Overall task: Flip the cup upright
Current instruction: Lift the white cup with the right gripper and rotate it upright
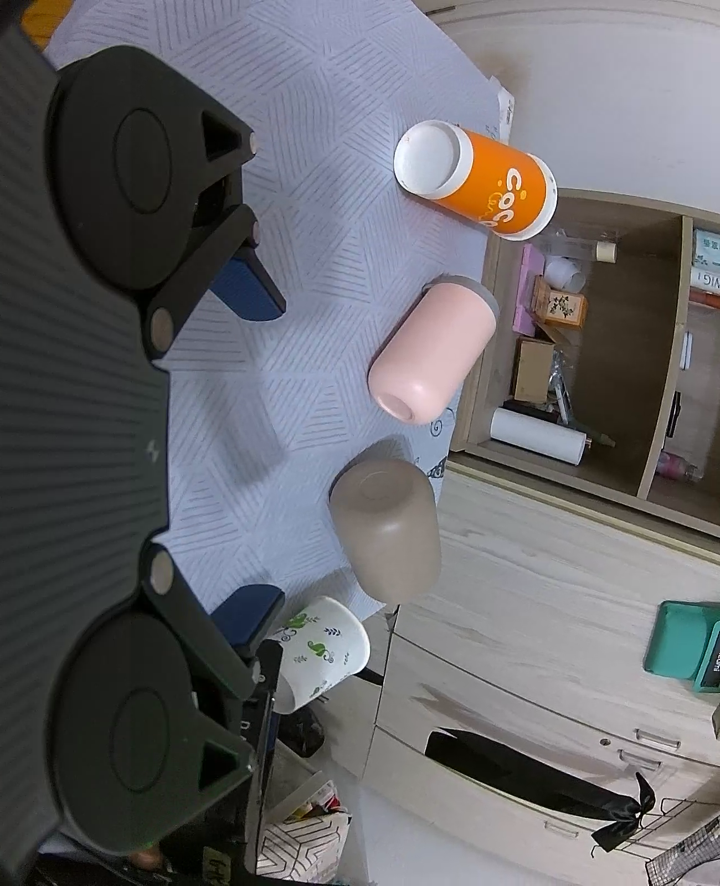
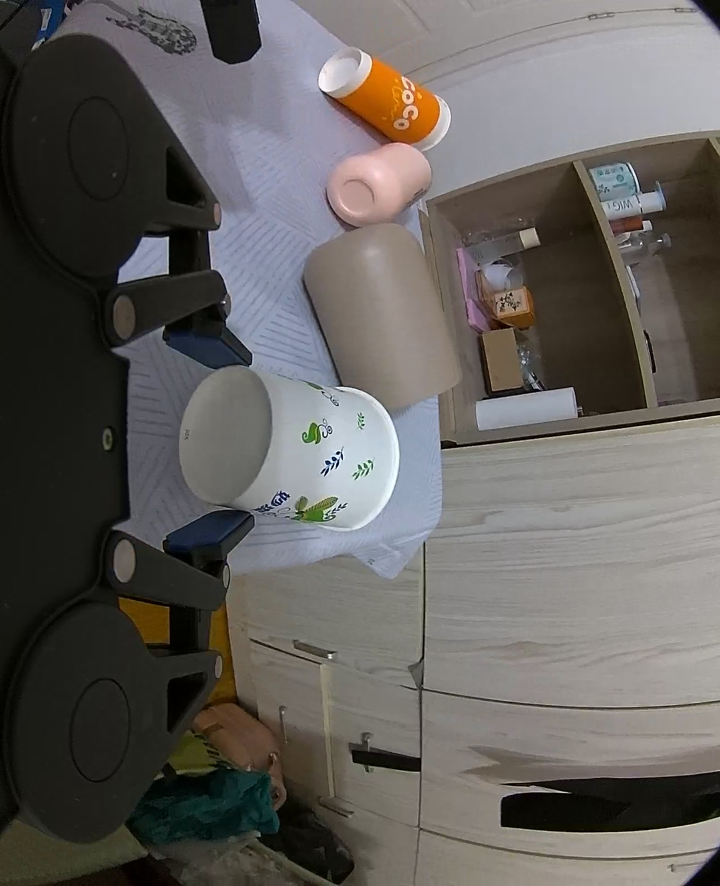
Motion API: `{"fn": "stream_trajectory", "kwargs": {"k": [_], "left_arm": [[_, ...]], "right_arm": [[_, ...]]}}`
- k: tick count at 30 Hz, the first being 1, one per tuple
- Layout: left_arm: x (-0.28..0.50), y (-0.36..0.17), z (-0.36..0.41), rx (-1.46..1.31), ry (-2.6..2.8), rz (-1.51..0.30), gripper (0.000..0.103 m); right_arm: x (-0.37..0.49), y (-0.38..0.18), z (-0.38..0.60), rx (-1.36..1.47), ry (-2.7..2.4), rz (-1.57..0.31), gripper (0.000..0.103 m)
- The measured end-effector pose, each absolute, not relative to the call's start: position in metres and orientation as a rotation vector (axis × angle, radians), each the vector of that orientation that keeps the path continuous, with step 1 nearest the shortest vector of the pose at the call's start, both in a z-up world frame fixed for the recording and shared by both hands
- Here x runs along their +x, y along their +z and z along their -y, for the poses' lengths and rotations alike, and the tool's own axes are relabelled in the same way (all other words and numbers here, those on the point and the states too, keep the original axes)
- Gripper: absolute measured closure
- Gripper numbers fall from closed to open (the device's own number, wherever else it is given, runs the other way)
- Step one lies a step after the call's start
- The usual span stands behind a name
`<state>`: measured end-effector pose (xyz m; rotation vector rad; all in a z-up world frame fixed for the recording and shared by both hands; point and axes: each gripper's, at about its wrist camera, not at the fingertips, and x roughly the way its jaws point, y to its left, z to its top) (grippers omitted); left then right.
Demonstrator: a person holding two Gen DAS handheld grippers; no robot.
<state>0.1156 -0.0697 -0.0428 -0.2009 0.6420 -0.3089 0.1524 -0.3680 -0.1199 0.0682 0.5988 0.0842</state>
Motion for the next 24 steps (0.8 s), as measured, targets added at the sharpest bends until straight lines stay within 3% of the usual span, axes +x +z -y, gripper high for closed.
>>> {"fn": "stream_trajectory", "kwargs": {"k": [24], "left_arm": [[0.1, -0.044, 0.014, -0.311, -0.295, -0.722, 0.002]], "right_arm": [[0.108, -0.131, 0.254, 0.002, 0.27, -0.628, 0.041]]}}
